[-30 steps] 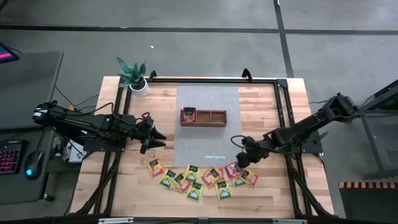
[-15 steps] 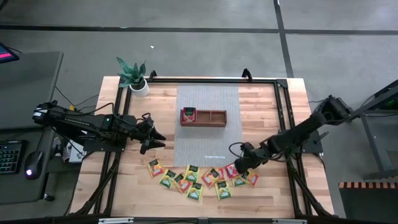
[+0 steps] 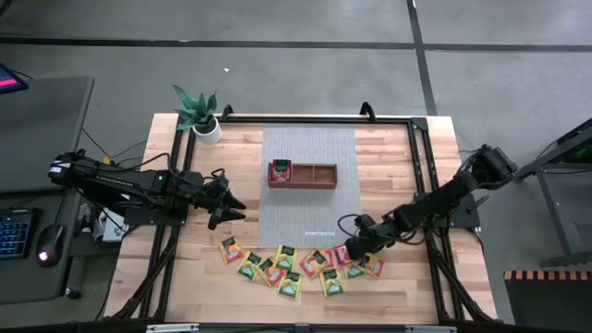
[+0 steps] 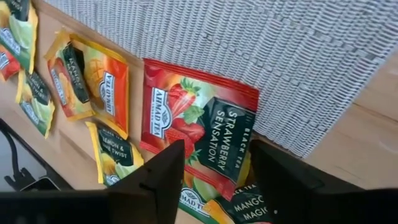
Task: Pick & Place Tea
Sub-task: Put the red tea bag into the left section of the wooden organizer
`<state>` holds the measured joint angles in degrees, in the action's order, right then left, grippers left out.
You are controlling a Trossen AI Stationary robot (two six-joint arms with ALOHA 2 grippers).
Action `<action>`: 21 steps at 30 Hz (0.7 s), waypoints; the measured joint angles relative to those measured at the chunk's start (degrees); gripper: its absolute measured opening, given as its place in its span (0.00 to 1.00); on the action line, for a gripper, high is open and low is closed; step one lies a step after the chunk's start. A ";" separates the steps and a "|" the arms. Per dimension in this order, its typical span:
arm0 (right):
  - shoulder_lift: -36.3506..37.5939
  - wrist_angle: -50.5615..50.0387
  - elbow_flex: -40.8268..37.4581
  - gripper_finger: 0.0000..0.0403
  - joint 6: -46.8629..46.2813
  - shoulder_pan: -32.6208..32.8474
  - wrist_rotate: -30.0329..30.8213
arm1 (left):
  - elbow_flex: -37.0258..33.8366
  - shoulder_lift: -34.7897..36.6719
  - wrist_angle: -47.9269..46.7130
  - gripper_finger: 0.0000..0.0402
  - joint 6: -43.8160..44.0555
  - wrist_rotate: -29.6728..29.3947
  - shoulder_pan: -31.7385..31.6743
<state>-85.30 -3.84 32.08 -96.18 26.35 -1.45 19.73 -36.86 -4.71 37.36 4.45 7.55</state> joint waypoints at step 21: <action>0.35 1.88 -0.11 0.00 1.68 -0.09 1.94 | 0.00 0.02 0.06 0.51 -1.10 0.07 0.00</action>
<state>-84.95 -1.96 31.97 -94.50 26.26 0.49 19.73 -36.84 -4.64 36.26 4.51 7.55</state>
